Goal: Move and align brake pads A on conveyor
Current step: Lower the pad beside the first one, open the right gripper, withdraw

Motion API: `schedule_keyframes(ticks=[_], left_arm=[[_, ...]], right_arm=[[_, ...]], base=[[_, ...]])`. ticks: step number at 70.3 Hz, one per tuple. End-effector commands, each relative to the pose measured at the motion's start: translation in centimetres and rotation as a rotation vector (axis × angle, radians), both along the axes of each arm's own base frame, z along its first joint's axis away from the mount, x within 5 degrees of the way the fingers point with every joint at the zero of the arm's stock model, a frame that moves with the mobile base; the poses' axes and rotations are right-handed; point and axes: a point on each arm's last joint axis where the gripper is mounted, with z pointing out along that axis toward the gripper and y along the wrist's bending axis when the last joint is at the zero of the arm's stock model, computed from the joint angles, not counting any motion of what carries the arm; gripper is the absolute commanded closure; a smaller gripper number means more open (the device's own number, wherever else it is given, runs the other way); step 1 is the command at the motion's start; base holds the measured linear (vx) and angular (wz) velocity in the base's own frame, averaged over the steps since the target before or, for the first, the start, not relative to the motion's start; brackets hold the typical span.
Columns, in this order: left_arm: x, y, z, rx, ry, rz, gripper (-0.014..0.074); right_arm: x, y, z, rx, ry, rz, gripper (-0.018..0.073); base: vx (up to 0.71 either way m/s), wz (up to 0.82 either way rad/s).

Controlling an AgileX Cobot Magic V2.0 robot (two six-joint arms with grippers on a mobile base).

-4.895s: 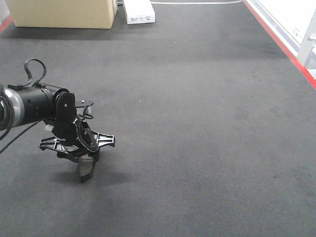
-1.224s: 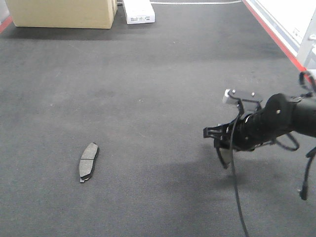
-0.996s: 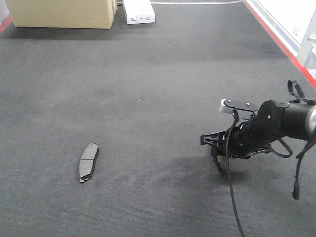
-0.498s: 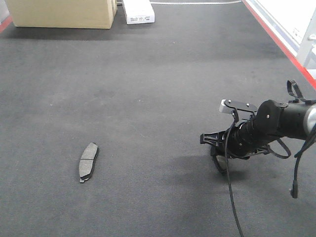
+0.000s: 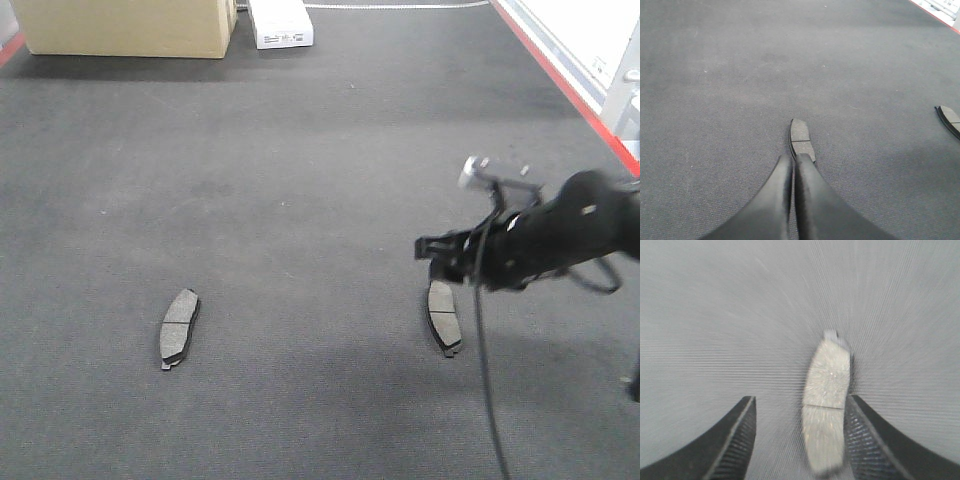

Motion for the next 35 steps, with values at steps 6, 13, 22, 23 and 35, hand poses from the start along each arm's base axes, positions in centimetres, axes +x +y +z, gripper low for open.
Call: schedule_keyframes(ticks=[6, 13, 22, 23, 35], left_arm=[[0.2, -0.2, 1.2, -0.024, -0.074, -0.015, 0.0602], [0.2, -0.2, 1.2, -0.024, -0.074, -0.015, 0.0602], [0.2, -0.2, 1.2, -0.024, -0.074, -0.015, 0.0602], [0.2, -0.2, 1.2, -0.024, -0.074, -0.015, 0.0602], [0.2, -0.2, 1.2, -0.024, -0.074, -0.015, 0.0602]], right_arm=[[-2.3, -1.0, 6.8, -0.058, -0.230, 0.048, 0.0237], [-4.2, -1.5, 9.2, -0.095, -0.302, 0.066, 0.0294], [-6.5, -2.1, 11.5, -0.123, -0.358, 0.098, 0.0384], [-6.9, -2.1, 11.7, -0.125, -0.371, 0.100, 0.0394], [-10.4, -2.9, 11.4, -0.143, -0.477, 0.112, 0.0524]], base=[[0.00, 0.00], [0.00, 0.00], [0.00, 0.00], [0.00, 0.00], [0.00, 0.00]])
